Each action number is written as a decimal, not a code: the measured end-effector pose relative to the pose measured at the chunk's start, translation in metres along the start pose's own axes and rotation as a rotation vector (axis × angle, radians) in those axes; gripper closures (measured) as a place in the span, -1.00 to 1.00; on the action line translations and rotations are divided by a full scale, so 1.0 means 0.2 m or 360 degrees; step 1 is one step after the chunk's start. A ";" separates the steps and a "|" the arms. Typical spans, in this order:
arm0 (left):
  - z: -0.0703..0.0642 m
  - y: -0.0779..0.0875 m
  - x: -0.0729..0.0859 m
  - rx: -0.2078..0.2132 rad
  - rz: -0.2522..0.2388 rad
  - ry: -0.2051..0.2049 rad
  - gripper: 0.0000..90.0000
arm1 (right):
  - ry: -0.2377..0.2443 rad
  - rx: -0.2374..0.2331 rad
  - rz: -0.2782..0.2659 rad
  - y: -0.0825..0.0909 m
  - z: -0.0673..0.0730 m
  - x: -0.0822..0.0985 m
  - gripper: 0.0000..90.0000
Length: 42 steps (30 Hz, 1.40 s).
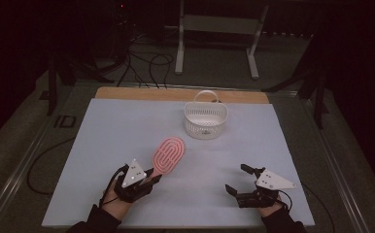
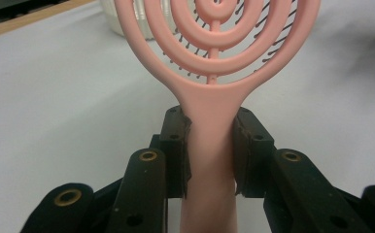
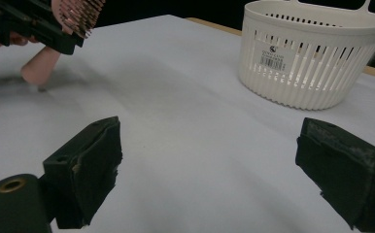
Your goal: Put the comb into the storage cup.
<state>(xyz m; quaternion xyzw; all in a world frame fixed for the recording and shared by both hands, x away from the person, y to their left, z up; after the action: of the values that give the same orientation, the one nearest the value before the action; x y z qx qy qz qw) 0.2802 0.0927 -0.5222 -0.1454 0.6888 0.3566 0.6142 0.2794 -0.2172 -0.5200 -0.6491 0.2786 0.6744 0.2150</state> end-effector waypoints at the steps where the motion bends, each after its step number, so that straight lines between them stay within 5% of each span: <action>1: -0.01 0.00 0.00 0.0006 -0.0020 -0.0007 0.58 | -0.0004 -0.0002 0.0001 0.00 0.00 0.00 -0.79; 7: -0.02 -0.01 0.01 -0.0007 -0.0035 -0.0031 0.58 | 0.0002 0.0001 0.0017 -0.01 0.01 -0.01 -0.79; 19: -0.02 -0.01 0.02 0.0009 -0.0051 -0.0033 0.58 | -0.0137 0.0075 0.0014 -0.01 0.02 -0.14 -0.79; 29: -0.03 0.00 0.01 0.0008 -0.0055 -0.0052 0.58 | -0.0101 -0.0039 -0.0036 -0.05 0.11 -0.32 -0.80; 42: -0.03 0.00 0.01 0.0005 -0.0067 -0.0047 0.58 | -0.0088 -0.0109 -0.0075 -0.14 0.17 -0.44 -0.80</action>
<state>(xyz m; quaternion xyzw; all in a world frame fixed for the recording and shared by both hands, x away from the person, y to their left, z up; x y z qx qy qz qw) 0.2759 0.0888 -0.5244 -0.1535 0.6770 0.3447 0.6318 0.2784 -0.1679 -0.4346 -0.6436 0.2339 0.6960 0.2160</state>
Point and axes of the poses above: each handheld gripper's, and its own axes: y roughly backward along the jaws, x roughly out of its underside, z roughly to its left, the point moved 7 cm from there along -y, roughly forward along the jaws, and after that the axes turned 14 degrees about -z, right-handed, at the moved point
